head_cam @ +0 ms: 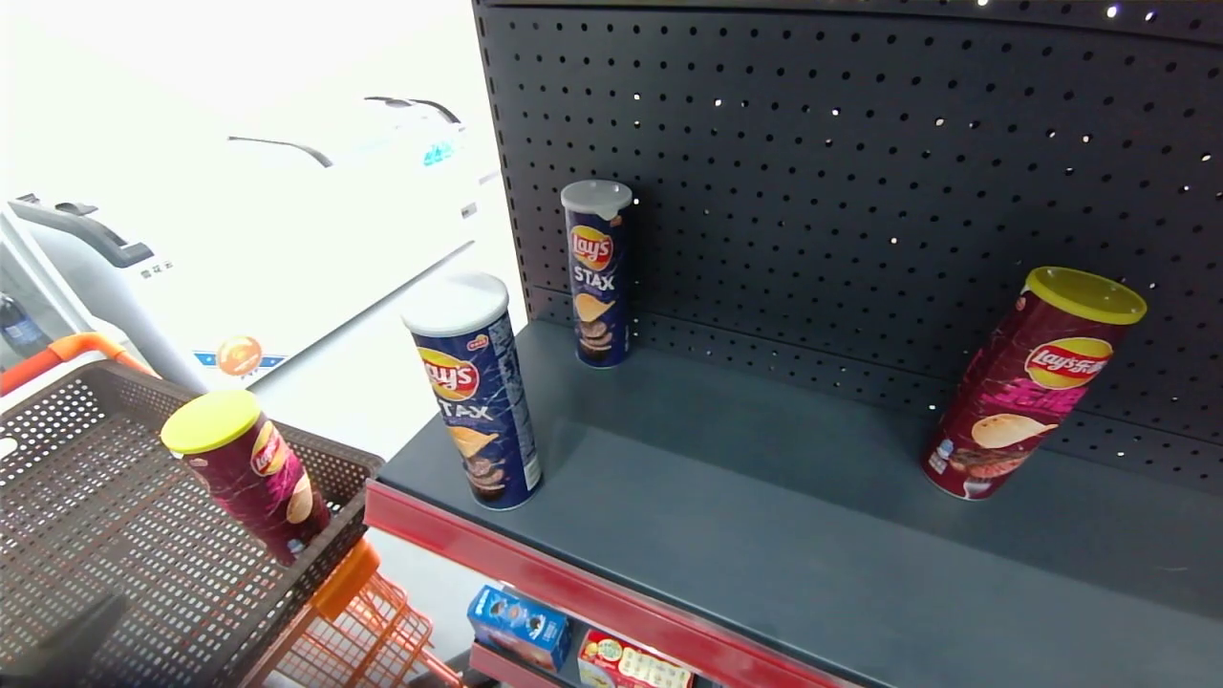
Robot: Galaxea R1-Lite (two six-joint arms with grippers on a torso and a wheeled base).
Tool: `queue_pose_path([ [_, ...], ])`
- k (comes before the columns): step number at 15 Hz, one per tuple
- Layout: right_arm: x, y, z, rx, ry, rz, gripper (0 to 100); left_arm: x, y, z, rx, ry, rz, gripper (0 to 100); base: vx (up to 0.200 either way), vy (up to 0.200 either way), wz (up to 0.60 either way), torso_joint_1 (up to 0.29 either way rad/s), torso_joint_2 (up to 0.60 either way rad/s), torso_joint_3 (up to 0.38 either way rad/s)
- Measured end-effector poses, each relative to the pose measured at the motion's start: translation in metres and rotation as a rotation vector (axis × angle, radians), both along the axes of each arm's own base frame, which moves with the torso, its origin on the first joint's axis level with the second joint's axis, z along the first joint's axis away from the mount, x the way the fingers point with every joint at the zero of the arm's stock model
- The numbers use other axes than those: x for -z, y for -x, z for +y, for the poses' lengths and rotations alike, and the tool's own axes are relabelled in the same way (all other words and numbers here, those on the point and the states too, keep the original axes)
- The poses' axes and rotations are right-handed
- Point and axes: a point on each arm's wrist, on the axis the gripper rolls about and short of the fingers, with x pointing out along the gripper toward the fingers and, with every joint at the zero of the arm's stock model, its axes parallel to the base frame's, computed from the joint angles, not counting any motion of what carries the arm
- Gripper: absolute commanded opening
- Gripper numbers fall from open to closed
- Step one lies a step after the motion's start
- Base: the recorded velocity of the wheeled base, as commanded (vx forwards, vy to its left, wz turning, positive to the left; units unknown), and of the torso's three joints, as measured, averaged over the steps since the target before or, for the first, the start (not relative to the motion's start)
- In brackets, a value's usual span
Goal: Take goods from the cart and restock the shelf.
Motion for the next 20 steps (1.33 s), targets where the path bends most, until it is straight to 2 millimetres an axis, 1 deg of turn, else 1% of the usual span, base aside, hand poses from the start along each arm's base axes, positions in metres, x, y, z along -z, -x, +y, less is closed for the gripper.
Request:
queue_pose_path([
  [2,0.0,0.0,0.0,0.0,0.0,0.0,100,-0.006,-0.022,0.002,-0.011,-0.006,-0.019,100,0.0,0.0,0.0,0.0,0.0,0.0],
  [3,0.0,0.0,0.0,0.0,0.0,0.0,100,-0.006,-0.033,0.003,-0.014,-0.011,-0.027,100,0.0,0.0,0.0,0.0,0.0,0.0],
  [5,0.0,0.0,0.0,0.0,0.0,0.0,100,0.002,-0.049,0.006,-0.032,-0.015,-0.041,100,0.0,0.0,0.0,0.0,0.0,0.0],
  [8,0.0,0.0,0.0,0.0,0.0,0.0,100,0.023,-0.068,0.016,-0.09,-0.013,-0.027,100,0.0,0.0,0.0,0.0,0.0,0.0],
  [10,0.0,0.0,0.0,0.0,0.0,0.0,100,0.031,-0.08,0.02,-0.108,-0.008,-0.021,100,0.0,0.0,0.0,0.0,0.0,0.0],
  [13,0.0,0.0,0.0,0.0,0.0,0.0,100,0.038,-0.097,0.024,-0.108,-0.004,-0.045,100,0.0,0.0,0.0,0.0,0.0,0.0],
  [16,0.0,0.0,0.0,0.0,0.0,0.0,100,0.054,-0.116,0.027,-0.103,0.004,-0.02,100,0.0,0.0,0.0,0.0,0.0,0.0],
  [20,0.0,0.0,0.0,0.0,0.0,0.0,100,0.07,-0.138,0.03,-0.11,0.026,-0.01,100,0.0,0.0,0.0,0.0,0.0,0.0],
])
